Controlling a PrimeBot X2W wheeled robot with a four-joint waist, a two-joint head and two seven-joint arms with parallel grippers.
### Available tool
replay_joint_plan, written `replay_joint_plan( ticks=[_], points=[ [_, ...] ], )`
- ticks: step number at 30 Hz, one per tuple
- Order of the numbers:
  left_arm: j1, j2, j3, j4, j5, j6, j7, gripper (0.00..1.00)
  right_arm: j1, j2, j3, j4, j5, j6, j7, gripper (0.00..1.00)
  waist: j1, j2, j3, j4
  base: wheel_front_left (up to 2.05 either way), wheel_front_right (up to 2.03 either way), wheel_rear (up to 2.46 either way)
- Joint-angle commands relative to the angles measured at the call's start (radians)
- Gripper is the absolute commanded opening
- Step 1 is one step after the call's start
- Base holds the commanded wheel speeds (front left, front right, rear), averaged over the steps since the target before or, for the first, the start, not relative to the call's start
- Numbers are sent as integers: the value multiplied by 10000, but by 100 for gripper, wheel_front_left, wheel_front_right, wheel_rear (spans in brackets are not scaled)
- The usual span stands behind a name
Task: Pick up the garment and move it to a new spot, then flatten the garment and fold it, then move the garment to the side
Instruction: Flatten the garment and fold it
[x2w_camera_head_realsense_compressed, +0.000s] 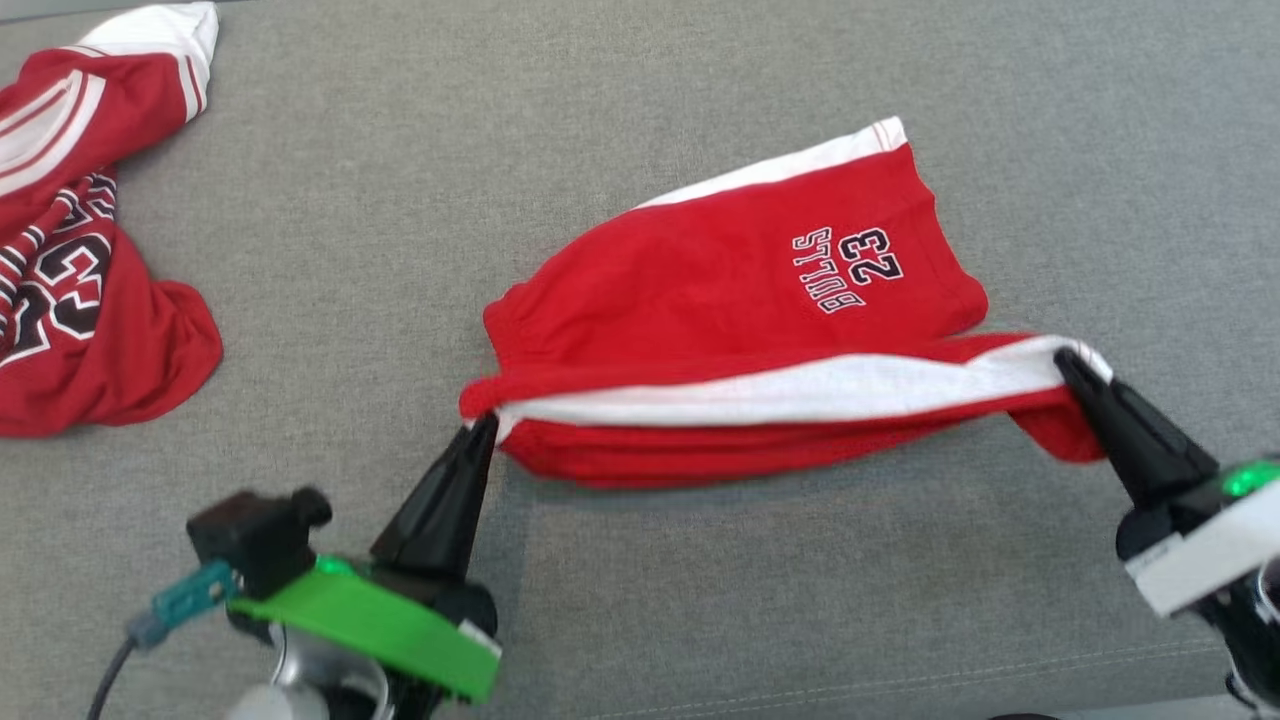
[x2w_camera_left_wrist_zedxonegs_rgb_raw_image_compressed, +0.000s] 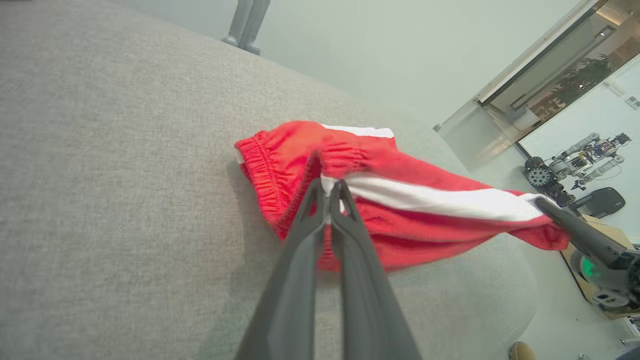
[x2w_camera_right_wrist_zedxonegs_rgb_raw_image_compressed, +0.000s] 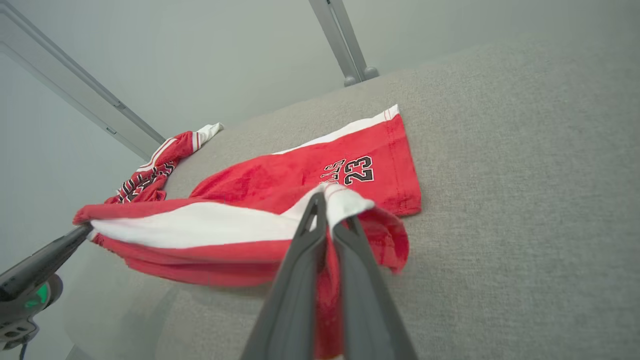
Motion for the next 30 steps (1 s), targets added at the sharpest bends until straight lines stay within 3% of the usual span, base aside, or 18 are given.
replay_joint_plan(
  ticks=[1, 6, 14, 22, 30],
  points=[
    [-782, -85, -22, 257, -56, 116, 398, 0, -828, 162, 35, 388, 182, -18, 437, 0, 1, -1, 826, 259, 0, 0, 0],
    [-3078, -830, -116, 1584, -40, 319, 1284, 0, -3491, 724, 337, 2278, 177, -12, 1679, 0, 1, -1, 1353, 653, 0, 0, 0],
    [-5298, -1639, -407, 4029, 324, 442, 1661, 0, -6453, 1183, 1136, 5186, -653, -10, 2041, 0, 1, -1, 1486, 1173, 0, 0, 0],
    [-6412, -2438, -494, 6059, 289, 250, 1428, 0, -8066, 1041, 1702, 7508, -1330, -10, 1633, 0, 1, -1, 1454, 1544, 0, 0, 0],
    [-6940, -2891, -659, 7113, 86, -21, 1243, 0, -8708, 944, 2020, 8649, -1456, -10, 1309, 0, 1, -1, 1465, 1714, 0, 0, 0]
  ],
)
